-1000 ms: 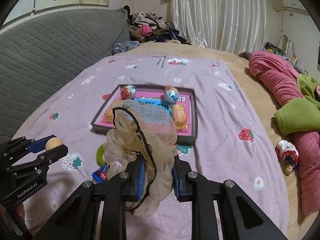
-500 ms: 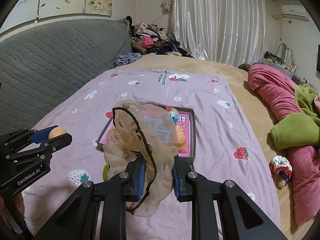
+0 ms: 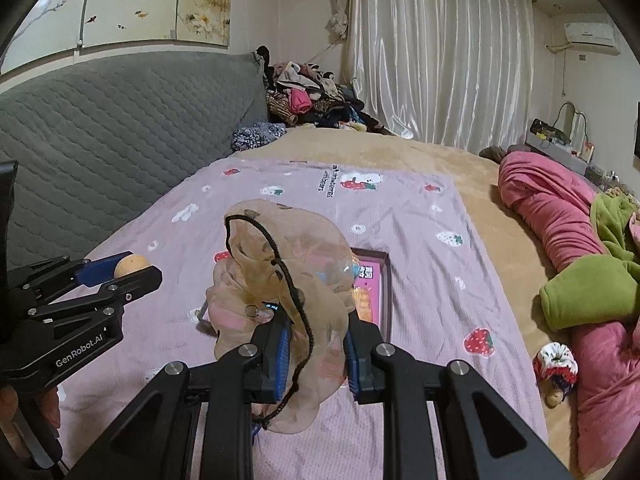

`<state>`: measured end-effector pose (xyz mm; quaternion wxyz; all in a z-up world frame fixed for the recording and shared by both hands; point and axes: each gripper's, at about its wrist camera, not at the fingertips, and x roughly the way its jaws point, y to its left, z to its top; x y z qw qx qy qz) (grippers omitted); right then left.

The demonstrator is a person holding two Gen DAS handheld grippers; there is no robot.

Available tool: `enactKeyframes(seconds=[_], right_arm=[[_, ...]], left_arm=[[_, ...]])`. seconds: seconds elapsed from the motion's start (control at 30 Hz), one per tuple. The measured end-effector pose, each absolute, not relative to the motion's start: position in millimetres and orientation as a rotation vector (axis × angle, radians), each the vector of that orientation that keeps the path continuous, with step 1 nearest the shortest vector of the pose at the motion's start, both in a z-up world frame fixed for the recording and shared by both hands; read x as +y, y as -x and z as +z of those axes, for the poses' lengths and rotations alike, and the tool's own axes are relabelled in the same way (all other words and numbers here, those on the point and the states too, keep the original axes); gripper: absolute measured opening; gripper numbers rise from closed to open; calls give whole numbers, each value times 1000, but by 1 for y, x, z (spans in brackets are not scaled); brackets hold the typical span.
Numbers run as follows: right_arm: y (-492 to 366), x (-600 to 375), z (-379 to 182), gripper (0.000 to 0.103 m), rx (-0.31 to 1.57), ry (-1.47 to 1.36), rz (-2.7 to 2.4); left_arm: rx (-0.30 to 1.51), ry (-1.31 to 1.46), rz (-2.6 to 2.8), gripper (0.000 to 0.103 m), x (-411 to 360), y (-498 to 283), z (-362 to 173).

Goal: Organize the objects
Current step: 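Lift and carry the walnut and scrunchie over the pink book tray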

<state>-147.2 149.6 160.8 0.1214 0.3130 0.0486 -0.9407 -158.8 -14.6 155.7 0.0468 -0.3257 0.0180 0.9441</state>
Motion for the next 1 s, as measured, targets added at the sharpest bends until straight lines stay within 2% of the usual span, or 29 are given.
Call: enactKeyframes(seconds=[0.63, 1.0], right_arm=[[168, 148, 177, 23, 138, -867, -2763], [198, 150, 164, 23, 92, -855, -2765]], left_arm=[[55, 979, 2880, 34, -9, 187, 163], [54, 1000, 2861, 34, -4, 224, 141]])
